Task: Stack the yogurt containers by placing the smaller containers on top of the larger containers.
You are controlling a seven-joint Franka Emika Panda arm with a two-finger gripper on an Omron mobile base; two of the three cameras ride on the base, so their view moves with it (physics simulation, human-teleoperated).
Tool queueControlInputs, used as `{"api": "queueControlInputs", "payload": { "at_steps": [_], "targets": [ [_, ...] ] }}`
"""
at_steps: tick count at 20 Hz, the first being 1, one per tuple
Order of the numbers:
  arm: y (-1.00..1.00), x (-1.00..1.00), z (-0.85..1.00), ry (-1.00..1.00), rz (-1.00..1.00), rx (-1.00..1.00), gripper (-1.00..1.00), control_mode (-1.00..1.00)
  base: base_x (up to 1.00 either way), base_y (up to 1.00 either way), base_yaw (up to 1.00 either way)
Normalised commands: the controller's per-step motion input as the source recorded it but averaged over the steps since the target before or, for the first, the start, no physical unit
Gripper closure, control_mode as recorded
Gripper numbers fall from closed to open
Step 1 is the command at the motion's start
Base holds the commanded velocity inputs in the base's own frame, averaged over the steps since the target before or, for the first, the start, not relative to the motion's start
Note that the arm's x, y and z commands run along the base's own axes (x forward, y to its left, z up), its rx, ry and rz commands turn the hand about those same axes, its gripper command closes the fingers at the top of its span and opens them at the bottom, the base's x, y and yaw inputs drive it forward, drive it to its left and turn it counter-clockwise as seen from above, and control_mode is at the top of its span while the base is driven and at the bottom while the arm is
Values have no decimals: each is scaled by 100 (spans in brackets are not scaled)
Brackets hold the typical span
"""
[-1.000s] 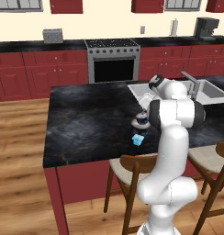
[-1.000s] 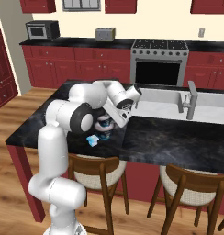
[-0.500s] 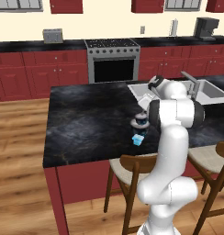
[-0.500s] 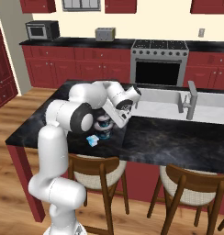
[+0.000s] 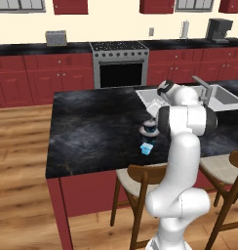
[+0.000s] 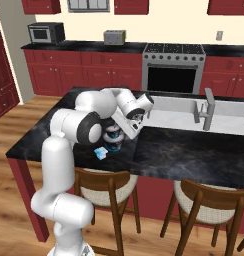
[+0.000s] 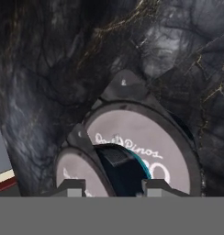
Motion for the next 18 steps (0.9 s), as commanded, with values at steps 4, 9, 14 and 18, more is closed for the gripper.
{"api": "queueControlInputs", "payload": {
  "at_steps": [4,9,14,18],
  "targets": [
    [0,0,0,0,0,0,-100,-100,0,0,0],
    [0,0,0,0,0,0,-100,-100,0,0,0],
    [-1,0,2,0,0,0,-100,-100,0,0,0],
    [-19,-7,33,-1,0,0,-100,-100,0,0,0]
  ]
}}
